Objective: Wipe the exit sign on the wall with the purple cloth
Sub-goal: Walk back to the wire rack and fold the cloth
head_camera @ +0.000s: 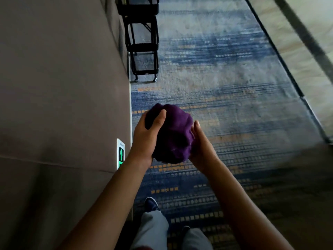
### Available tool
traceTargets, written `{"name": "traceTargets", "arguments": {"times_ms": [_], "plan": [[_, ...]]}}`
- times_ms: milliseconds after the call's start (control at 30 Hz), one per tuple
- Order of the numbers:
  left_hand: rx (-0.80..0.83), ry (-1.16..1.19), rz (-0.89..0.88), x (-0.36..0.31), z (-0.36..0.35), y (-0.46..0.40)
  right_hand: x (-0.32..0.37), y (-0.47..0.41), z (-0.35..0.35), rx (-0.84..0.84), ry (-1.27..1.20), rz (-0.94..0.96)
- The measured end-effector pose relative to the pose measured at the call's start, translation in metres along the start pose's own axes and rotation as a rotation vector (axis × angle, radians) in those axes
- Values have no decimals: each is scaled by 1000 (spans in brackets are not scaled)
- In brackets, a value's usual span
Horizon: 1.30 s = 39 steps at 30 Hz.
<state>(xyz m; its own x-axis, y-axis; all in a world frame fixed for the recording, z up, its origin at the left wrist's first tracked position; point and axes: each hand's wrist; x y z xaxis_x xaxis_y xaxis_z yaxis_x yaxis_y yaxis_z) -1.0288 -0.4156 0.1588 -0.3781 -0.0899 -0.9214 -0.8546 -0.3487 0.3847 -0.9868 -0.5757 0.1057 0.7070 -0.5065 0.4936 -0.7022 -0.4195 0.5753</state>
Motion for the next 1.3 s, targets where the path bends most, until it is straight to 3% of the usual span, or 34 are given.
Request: {"name": "traceTargets", "arguments": {"times_ms": [100, 267, 500, 733, 1000, 1167, 1300], "plan": [[-12, -13, -11, -31, -9, 7, 17, 23, -20, 40, -72, 11], [-10, -24, -25, -61, -28, -2, 69, 44, -23, 13, -80, 237], [-72, 16, 4, -80, -81, -46, 163, 11, -11, -73, 154, 456], [-49, 170, -22, -106, -151, -102, 259, -39, -1, 32, 363, 537], [-158, -267, -314, -155, -210, -181, 365, -87, -11, 137, 577, 442], [-111, -222, -156, -157, -220, -257, 419, -141, -44, 111, 707, 720], [-51, -110, -27, -166, -226, -329, 463, -187, -87, 170, 606, 740]]}}
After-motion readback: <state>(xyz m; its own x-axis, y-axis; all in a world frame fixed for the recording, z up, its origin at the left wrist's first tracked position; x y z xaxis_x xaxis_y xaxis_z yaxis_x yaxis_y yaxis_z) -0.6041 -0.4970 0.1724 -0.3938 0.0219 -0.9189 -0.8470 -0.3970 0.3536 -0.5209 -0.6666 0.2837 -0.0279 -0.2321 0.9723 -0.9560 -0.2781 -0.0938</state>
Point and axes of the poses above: each hand's wrist, its own y-axis away from the middle knuckle, its own z-axis out of the back of the hand, x = y × z, and after that the axes turned 15 degrees about -y, right-handed
